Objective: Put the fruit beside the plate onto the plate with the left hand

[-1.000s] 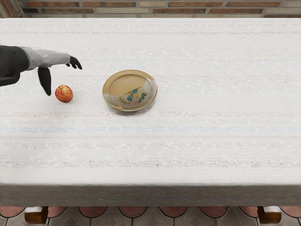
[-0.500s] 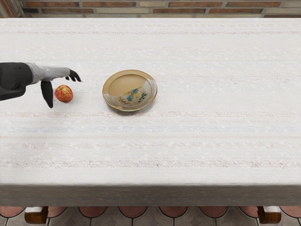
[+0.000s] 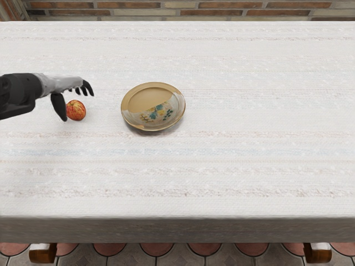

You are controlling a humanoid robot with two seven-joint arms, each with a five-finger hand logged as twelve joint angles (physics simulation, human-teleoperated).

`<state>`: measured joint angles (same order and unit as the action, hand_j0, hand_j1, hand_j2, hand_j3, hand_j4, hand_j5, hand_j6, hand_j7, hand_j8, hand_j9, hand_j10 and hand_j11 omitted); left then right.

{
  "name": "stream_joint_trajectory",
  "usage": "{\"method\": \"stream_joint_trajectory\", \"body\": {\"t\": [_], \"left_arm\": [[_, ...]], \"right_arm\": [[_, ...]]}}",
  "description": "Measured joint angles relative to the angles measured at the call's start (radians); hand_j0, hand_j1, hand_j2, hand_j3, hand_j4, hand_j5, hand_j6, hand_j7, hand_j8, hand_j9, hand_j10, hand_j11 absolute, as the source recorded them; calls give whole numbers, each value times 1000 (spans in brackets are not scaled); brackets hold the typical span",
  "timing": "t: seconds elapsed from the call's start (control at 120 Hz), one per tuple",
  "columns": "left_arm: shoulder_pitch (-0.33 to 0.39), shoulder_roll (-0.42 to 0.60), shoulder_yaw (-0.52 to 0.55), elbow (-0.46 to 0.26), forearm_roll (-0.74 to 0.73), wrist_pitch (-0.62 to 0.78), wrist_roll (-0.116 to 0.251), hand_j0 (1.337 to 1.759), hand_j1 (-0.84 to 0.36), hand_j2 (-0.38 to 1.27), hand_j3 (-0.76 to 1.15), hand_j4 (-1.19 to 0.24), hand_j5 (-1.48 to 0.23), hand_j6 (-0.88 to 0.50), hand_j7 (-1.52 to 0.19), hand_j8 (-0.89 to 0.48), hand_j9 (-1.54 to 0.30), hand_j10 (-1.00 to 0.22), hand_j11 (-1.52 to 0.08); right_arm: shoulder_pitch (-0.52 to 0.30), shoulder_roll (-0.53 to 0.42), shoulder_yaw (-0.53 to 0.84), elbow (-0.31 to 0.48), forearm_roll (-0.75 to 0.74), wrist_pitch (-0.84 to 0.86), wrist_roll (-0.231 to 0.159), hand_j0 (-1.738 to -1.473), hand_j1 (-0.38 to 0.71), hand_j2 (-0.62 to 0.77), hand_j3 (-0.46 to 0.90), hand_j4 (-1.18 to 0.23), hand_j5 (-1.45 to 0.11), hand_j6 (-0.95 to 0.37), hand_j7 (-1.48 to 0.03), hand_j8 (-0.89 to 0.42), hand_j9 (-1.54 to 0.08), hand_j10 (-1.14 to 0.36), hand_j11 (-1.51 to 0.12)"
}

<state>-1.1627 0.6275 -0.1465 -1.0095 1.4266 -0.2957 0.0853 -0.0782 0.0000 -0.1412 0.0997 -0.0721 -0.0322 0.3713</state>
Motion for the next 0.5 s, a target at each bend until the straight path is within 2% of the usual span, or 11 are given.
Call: {"method": "stream_joint_trajectory", "body": {"t": [0.217, 0.35, 0.5], "left_arm": [[2, -26, 3, 61, -1, 15, 1, 1658, -67, 73, 0, -353, -454, -353, -454, -353, -454, -352, -453], [35, -58, 4, 85, -2, 20, 1, 1658, -70, 74, 0, -355, -458, -356, -457, -356, -457, -355, -457], [39, -69, 3, 109, -4, 24, 1, 1658, -72, 74, 0, -356, -459, -357, -459, -357, -459, -356, -459]], "right_arm": [[0, 0, 0, 0, 0, 0, 0, -1658, -308, -7, 0, -35, -45, -36, -45, -35, -45, -35, -45], [0, 0, 0, 0, 0, 0, 0, -1658, -308, -7, 0, -35, -45, -36, -45, -35, -45, -35, -45], [0, 0, 0, 0, 0, 0, 0, -1658, -308, -7, 0, -35, -45, -36, -45, -35, -45, -35, -45]]}}
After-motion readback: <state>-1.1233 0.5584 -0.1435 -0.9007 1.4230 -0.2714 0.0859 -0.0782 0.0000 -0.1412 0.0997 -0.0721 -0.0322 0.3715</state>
